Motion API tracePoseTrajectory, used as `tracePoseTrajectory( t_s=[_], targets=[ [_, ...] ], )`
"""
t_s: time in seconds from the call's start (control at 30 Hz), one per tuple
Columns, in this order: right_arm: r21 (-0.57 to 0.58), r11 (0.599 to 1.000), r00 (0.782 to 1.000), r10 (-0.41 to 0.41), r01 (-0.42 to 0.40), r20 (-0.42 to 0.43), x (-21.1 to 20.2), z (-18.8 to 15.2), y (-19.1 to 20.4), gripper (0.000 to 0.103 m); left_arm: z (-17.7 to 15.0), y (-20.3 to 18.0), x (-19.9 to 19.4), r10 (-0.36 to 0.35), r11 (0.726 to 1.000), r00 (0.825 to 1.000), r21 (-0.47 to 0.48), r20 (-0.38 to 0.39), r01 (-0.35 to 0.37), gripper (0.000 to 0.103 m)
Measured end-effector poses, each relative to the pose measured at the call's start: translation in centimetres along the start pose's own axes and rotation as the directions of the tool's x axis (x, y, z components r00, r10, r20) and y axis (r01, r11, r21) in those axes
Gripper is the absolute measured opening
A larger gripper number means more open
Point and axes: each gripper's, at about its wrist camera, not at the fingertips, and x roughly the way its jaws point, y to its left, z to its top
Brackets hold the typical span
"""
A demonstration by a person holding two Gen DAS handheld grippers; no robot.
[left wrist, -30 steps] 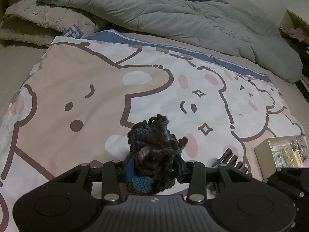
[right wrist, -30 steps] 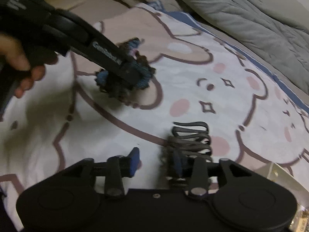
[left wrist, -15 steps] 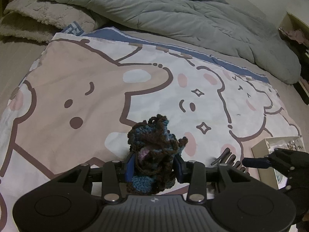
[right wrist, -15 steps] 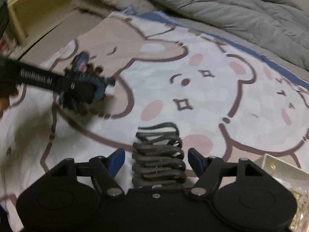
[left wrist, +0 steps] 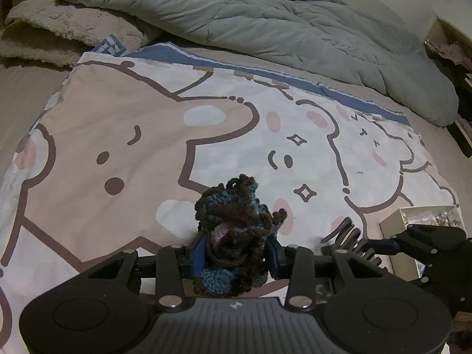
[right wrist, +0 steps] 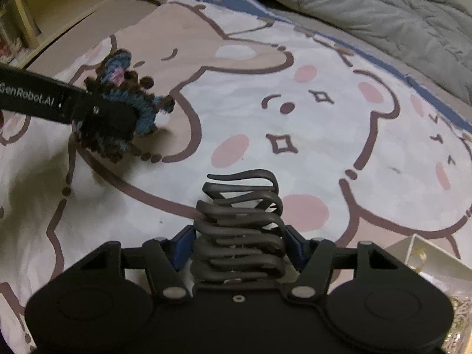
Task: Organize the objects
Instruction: 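Lift the flower and coil clip with both tools and carry them over the box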
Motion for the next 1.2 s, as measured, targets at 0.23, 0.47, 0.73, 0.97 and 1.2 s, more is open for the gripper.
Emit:
tracePoseTrajectory(
  t_s=[0.23, 0.47, 0.73, 0.97, 1.2],
  targets=[
    [0.059, 0.998, 0.996, -0.013, 0.007, 0.089, -3.6, 0.2, -0.2, 0.065, -0.3, -0.6, -2.5, -0.006, 1.000, 0.999, -0.011, 0.041, 0.006, 0.042],
    [0.149, 0.989, 0.988, -0.033, 0.011, 0.148, -7.4, -0.5, -0.7, 0.065, -0.9, -3.1, -5.5, -0.042, 0.999, 0.995, 0.019, 0.096, 0.040, 0.042],
    [0.226, 0.974, 0.972, -0.078, 0.027, 0.220, -11.7, -2.1, -1.7, 0.065, -2.0, -6.3, -8.4, -0.092, 0.994, 0.984, 0.064, 0.150, 0.083, 0.042],
    [0.267, 0.963, 0.960, -0.117, 0.046, 0.256, -14.5, -3.9, -3.0, 0.065, -2.8, -8.6, -10.0, -0.139, 0.987, 0.973, 0.102, 0.183, 0.122, 0.042],
    [0.320, 0.945, 0.946, -0.160, 0.064, 0.283, -16.8, -6.0, -5.0, 0.065, -3.1, -11.0, -10.1, -0.180, 0.979, 0.966, 0.127, 0.188, 0.158, 0.042]
  ],
)
